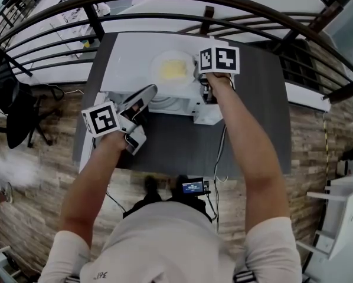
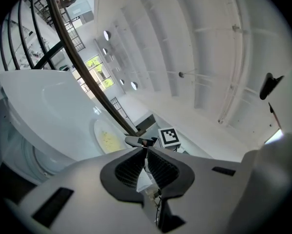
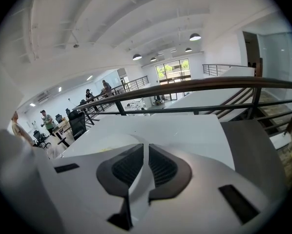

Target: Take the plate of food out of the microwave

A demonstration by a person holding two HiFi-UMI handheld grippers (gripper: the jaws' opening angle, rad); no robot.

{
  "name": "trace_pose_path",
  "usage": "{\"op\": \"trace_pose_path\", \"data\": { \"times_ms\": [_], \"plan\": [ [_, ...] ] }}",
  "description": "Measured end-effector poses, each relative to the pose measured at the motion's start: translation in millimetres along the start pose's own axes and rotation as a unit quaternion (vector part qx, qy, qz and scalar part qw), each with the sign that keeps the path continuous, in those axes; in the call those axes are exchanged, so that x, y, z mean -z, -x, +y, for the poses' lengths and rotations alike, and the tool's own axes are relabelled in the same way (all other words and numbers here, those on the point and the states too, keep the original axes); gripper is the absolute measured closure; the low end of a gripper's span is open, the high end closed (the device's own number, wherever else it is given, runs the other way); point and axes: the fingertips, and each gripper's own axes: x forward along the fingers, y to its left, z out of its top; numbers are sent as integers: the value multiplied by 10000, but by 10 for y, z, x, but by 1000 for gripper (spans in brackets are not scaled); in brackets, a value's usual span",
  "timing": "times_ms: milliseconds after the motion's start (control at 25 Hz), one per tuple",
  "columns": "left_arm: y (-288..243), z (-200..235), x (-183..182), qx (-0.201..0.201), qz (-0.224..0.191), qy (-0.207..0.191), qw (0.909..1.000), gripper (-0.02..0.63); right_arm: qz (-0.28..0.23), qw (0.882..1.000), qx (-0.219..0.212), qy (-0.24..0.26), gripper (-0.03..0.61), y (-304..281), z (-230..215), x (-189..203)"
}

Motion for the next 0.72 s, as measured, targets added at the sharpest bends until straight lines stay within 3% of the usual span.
{"op": "trace_pose_path", "data": {
  "times_ms": [400,720],
  "plan": [
    [-28,-160,-152,189,-237,-708,9970,580,-301,9995,14,-37,563,222,-54,-139],
    [-13,-169,-147,-51,-147,-848,9963,580,-312,9993,-14,214,564,453,111,-202]
  ]
}}
